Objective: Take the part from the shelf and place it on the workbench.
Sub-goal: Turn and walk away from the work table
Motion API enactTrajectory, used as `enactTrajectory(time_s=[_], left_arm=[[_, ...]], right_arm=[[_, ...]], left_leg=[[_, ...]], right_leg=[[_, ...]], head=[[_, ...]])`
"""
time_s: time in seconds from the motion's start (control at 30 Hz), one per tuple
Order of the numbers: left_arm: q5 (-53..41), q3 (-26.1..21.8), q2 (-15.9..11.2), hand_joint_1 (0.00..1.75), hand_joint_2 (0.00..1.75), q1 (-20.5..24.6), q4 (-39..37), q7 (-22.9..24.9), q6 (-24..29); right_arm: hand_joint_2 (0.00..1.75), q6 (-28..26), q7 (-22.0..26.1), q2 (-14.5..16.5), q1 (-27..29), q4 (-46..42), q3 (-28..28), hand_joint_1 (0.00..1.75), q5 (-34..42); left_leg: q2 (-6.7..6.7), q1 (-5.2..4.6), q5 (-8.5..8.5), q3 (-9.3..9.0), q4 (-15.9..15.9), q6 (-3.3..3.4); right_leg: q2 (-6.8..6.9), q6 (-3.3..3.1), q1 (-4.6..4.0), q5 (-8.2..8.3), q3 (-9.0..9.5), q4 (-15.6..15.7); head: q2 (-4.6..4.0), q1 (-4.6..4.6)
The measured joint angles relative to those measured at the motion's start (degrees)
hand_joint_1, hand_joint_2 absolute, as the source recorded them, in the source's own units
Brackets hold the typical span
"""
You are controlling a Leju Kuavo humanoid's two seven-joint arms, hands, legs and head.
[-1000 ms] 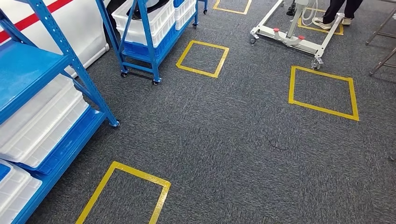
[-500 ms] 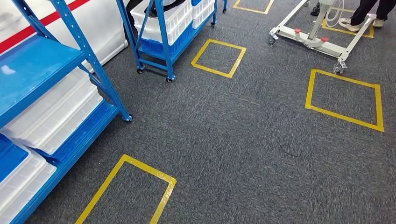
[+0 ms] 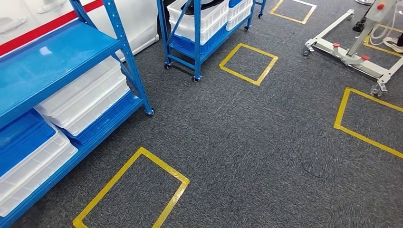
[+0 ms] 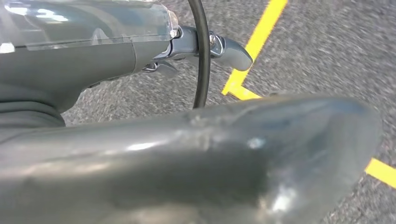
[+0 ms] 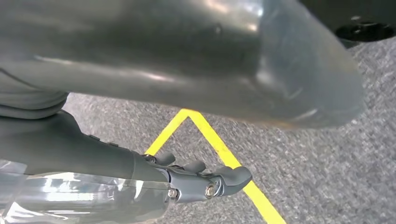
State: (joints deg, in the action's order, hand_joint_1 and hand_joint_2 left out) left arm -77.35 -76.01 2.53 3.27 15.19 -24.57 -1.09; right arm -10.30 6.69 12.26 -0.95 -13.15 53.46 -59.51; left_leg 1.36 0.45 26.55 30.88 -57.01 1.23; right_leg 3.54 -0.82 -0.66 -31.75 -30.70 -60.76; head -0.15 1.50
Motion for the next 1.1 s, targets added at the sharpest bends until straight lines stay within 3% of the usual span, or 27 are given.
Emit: enactTrajectory(time_s=[0.07,0.1,0.13,0.17,0.23,0.3,0.37,0.4,0.43,0.5,0.57,0.63,0.67,0.7,0.77,0.83,0.93,0.97,1.03,1.1], left_arm=[[0.00,-0.03,0.01,0.00,0.00,0.17,0.00,0.01,0.00],[0.00,-0.04,0.01,0.00,0.00,0.21,0.00,0.00,0.00],[0.00,-0.04,0.01,0.00,0.00,0.18,0.00,0.00,0.00],[0.00,-0.05,0.02,0.00,0.00,0.12,0.00,0.00,-0.01],[0.00,-0.05,0.04,0.00,0.00,0.06,0.00,0.00,-0.06],[0.00,-0.07,0.05,0.00,0.00,0.18,0.00,0.00,-0.12],[-0.01,-0.08,0.05,0.00,0.00,0.21,0.00,0.01,-0.14],[-0.01,-0.08,0.05,0.00,0.00,0.11,0.00,0.02,-0.13],[-0.02,-0.09,0.05,0.00,0.00,-0.04,0.00,0.02,-0.13],[-0.04,-0.10,0.07,0.00,0.00,-0.20,0.00,0.03,-0.14],[-0.07,-0.10,0.08,0.00,0.00,0.05,0.00,0.04,-0.14],[-0.11,-0.10,0.10,0.00,0.00,0.19,0.00,0.04,-0.15],[-0.13,-0.10,0.13,0.00,0.00,0.13,0.00,0.04,-0.15],[-0.14,-0.10,0.14,0.00,0.00,0.04,0.00,0.04,-0.15],[-0.14,-0.10,0.13,0.00,0.00,-0.07,0.00,0.00,-0.17],[-0.10,-0.11,0.11,0.00,0.00,-0.04,0.00,-0.13,-0.24],[-0.08,-0.17,0.13,0.00,0.00,-0.22,-0.01,-0.34,-0.45],[-0.08,-0.23,0.17,0.00,0.00,-0.26,-0.01,-0.44,-0.56],[-0.05,-0.35,0.27,0.00,0.00,-0.12,-0.02,-0.64,-0.78],[-0.04,-0.43,0.37,0.00,0.00,0.04,-0.02,-0.77,-0.86]], right_arm=[[0.00,0.05,-0.26,-0.08,0.14,0.05,0.05,0.00,-0.03],[0.00,0.07,-0.35,-0.11,0.18,0.08,0.08,0.00,-0.03],[0.00,0.07,-0.40,-0.15,0.20,0.10,0.09,0.00,-0.03],[0.00,0.07,-0.43,-0.19,0.20,0.11,0.10,0.00,-0.03],[0.00,0.07,-0.54,-0.23,0.22,0.12,0.11,0.00,-0.03],[0.00,0.07,-0.73,-0.26,0.34,0.18,0.14,0.00,-0.07],[0.00,0.07,-0.89,-0.27,0.37,0.27,0.18,0.00,-0.15],[0.00,0.07,-0.96,-0.29,0.30,0.29,0.19,0.00,-0.19],[0.00,0.07,-1.06,-0.31,0.23,0.30,0.21,0.00,-0.21],[0.00,0.04,-1.28,-0.39,0.24,0.30,0.25,0.00,-0.37],[0.00,0.02,-1.40,-0.46,0.45,0.31,0.30,0.00,-0.69],[0.00,0.03,-1.43,-0.50,0.60,0.33,0.35,0.00,-1.03],[0.00,0.03,-1.44,-0.52,0.62,0.34,0.38,0.00,-1.15],[0.00,0.03,-1.44,-0.54,0.59,0.35,0.44,0.00,-1.21],[0.00,0.02,-1.45,-0.54,0.42,0.37,0.63,0.00,-1.14],[0.00,0.01,-1.46,-0.54,0.13,0.38,0.84,0.00,-1.00],[0.00,0.01,-1.46,-0.54,-0.16,0.38,1.09,0.00,-0.93],[0.00,0.01,-1.46,-0.57,-0.19,0.38,1.18,0.00,-0.91],[0.00,0.02,-1.46,-0.67,-0.10,0.38,1.36,0.00,-0.83],[0.00,0.03,-1.46,-0.77,0.06,0.38,1.55,0.00,-0.75]], left_leg=[[-1.10,0.18,-0.41,0.21,0.16,0.38],[-1.76,0.20,-0.51,0.38,0.14,0.42],[-2.45,0.24,-0.57,0.47,0.10,0.38],[-3.20,0.33,-0.61,0.49,0.05,0.26],[-4.72,0.61,-0.57,0.46,-0.17,-0.15],[-6.16,0.76,-0.43,0.75,-0.64,-0.97],[-7.31,0.81,-0.50,1.20,-0.83,-1.94],[-7.86,0.90,-0.65,1.40,-0.71,-2.39],[-7.87,1.03,-0.67,1.53,-0.71,-2.73],[-5.64,1.12,0.84,2.60,-2.83,-3.09],[-2.74,1.05,4.74,5.51,-9.40,-3.17],[-2.02,1.04,7.71,8.39,-16.25,-3.25],[-1.89,1.04,7.71,8.56,-17.24,-3.21],[-1.78,1.02,6.62,7.54,-15.84,-3.09],[-1.20,0.80,3.27,3.19,-8.22,-2.52],[-0.51,0.38,1.52,0.09,-2.26,-1.97],[-0.46,0.14,1.13,-0.48,-0.71,-1.42],[-0.58,0.26,0.84,-0.67,-0.25,-1.13],[-0.75,0.59,0.19,-0.98,0.55,-0.48],[-0.91,0.58,0.03,-0.72,0.58,-0.23]], right_leg=[[-2.81,0.55,0.56,-3.83,-3.30,-6.86],[-3.23,0.78,0.85,-5.29,-5.17,-10.60],[-3.35,1.02,1.13,-5.74,-6.44,-13.02],[-3.40,1.24,1.40,-4.98,-6.72,-13.32],[-3.99,1.61,1.96,-0.85,-4.30,-7.76],[-6.28,1.77,2.32,2.18,-1.21,-0.71],[-7.45,1.42,2.21,2.64,-0.27,1.78],[-6.91,1.00,2.11,2.75,-0.30,1.83],[-6.25,0.51,2.08,2.89,-0.27,1.98],[-4.94,-0.55,2.05,3.18,-0.23,2.38],[-3.38,-1.23,1.70,3.24,-0.34,2.51],[-1.72,-1.48,1.29,3.15,-0.48,2.40],[-1.04,-1.56,1.14,3.08,-0.49,2.34],[-0.53,-1.57,1.01,3.01,-0.45,2.26],[0.25,-1.49,0.81,2.85,-0.27,2.15],[0.76,-1.13,0.60,2.76,-0.24,2.02],[0.89,-0.17,0.69,2.88,-0.17,2.12],[0.27,0.20,0.80,2.67,-0.19,1.92],[-1.75,0.80,0.97,0.43,-1.65,-1.22],[-3.14,1.16,1.18,-3.22,-5.21,-8.32]], head=[[0.00,0.00],[0.00,0.00],[0.00,0.01],[0.00,0.01],[0.00,0.01],[0.00,0.01],[0.00,0.01],[0.00,0.02],[0.00,0.02],[0.00,0.03],[0.00,0.03],[0.00,0.03],[0.00,0.03],[0.00,0.03],[0.00,0.03],[0.00,0.02],[0.00,0.03],[0.00,0.03],[0.00,0.02],[0.00,0.01]])
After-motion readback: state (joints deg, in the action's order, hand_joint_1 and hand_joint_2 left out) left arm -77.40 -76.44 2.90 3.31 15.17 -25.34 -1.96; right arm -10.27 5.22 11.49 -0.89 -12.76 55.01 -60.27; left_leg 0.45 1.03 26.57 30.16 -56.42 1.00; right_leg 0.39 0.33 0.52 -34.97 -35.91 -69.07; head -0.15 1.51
